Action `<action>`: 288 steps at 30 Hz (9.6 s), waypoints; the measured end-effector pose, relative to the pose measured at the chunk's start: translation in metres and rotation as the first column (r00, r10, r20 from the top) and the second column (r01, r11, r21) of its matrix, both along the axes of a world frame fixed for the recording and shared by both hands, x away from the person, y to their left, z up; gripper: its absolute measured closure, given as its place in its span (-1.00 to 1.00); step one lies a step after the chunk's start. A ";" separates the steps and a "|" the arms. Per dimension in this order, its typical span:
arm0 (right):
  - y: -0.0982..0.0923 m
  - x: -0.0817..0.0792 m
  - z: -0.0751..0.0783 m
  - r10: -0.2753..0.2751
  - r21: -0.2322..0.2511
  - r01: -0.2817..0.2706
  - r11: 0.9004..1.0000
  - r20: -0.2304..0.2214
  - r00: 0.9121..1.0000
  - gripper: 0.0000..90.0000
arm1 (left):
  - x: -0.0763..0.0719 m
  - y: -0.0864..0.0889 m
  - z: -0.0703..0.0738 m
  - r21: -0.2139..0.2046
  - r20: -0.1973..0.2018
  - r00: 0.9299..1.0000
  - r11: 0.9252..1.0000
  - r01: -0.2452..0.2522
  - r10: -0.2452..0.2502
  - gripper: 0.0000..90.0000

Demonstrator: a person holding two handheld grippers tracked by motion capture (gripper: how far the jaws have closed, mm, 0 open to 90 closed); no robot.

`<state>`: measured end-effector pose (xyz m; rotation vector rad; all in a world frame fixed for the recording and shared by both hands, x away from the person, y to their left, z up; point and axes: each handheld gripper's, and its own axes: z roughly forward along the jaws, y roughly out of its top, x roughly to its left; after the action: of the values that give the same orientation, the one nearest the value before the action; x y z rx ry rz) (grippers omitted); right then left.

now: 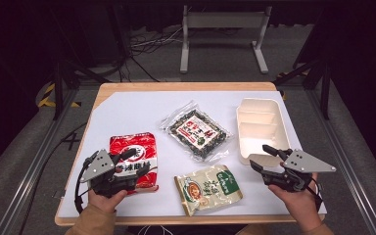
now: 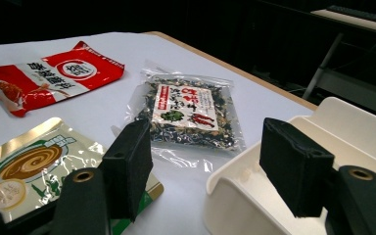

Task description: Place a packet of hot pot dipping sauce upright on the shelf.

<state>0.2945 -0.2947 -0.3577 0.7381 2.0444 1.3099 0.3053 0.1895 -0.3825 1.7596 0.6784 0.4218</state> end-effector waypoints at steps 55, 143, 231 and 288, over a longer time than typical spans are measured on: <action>0.044 0.015 -0.048 0.098 -0.201 -0.227 0.953 -0.505 0.857 -0.04 | 0.005 -0.003 -0.003 0.017 -0.029 1.000 1.000 0.007 -0.006 -0.35; 0.073 0.026 -0.059 0.247 -0.035 -0.336 0.941 -0.605 0.756 0.99 | 0.008 -0.005 -0.006 0.036 -0.049 0.999 0.999 -0.007 0.009 -0.35; 0.043 0.047 0.108 0.214 -0.183 -0.301 0.936 -0.385 0.898 0.99 | 0.010 -0.002 -0.008 0.042 -0.064 0.997 0.998 -0.037 0.040 -0.35; -0.026 0.145 0.153 0.023 -0.289 -0.112 0.951 -0.293 0.956 0.99 | 0.007 0.018 -0.011 0.042 -0.099 0.988 0.992 -0.117 0.121 -0.37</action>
<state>0.4399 -0.3206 -0.2046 0.7536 2.4522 0.9306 0.3119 0.2074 -0.3938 1.7893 0.8560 0.4308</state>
